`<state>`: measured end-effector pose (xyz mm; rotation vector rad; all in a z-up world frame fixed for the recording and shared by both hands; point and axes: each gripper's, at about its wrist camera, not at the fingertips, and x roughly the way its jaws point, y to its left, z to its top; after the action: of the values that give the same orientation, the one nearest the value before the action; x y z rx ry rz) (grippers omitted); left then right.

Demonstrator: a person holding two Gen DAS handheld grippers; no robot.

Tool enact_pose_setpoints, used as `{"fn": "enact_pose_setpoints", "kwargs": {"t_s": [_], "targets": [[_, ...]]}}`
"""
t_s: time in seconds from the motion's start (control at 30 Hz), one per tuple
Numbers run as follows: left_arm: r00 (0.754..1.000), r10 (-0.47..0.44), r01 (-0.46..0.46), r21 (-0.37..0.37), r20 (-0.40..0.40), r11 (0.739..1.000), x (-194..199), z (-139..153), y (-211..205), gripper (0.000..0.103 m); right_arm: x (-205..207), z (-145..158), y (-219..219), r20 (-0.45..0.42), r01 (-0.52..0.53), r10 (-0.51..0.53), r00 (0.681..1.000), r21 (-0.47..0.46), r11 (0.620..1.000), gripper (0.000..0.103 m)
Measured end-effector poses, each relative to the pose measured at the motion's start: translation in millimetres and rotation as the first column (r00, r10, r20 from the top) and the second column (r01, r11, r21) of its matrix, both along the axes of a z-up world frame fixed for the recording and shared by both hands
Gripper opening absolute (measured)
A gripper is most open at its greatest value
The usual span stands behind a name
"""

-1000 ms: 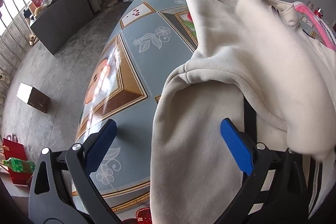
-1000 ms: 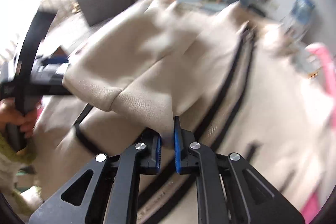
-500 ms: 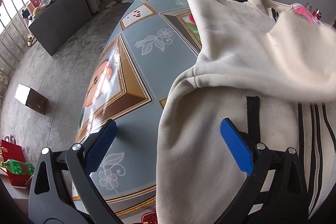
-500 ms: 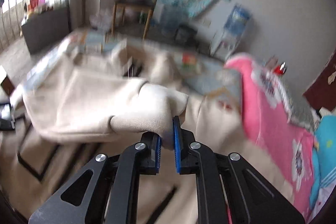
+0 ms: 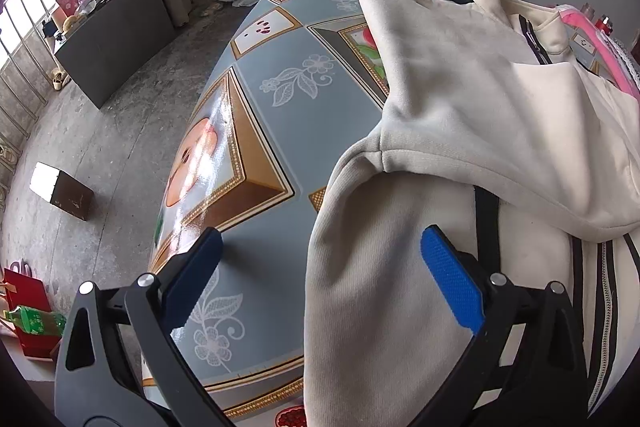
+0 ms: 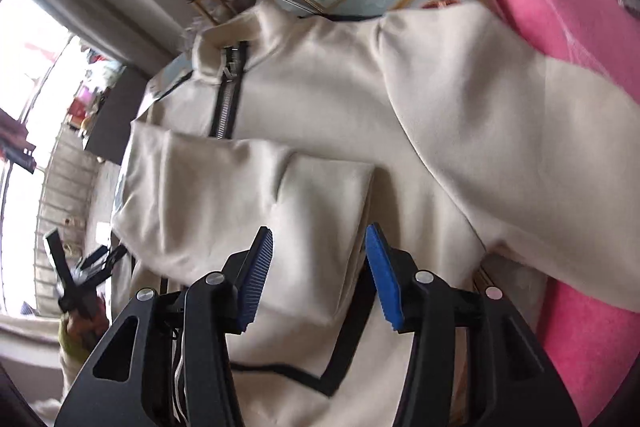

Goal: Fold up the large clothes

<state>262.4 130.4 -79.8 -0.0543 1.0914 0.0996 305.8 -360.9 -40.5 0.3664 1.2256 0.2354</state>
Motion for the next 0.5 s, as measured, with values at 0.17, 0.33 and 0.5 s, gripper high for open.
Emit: {"fn": "enact_pose_setpoints", "kwargs": {"t_s": [0.17, 0.33, 0.5], "targets": [[1.0, 0.0, 0.0, 0.001, 0.001, 1.0, 0, 0, 0, 0.097, 37, -42, 8, -0.091, 0.033, -0.035, 0.995, -0.025, 0.999, 0.04], [1.0, -0.001, 0.001, 0.0, 0.012, 1.0, -1, 0, 0, 0.097, 44, -17, 29, -0.005, -0.01, 0.009, 1.0, -0.086, 0.996, 0.006], [1.0, 0.002, -0.002, 0.004, 0.015, 1.0, -3, 0, 0, 0.097, 53, 71, 41, 0.251, 0.003, 0.007, 0.968, -0.039, 0.999, 0.006]]}}
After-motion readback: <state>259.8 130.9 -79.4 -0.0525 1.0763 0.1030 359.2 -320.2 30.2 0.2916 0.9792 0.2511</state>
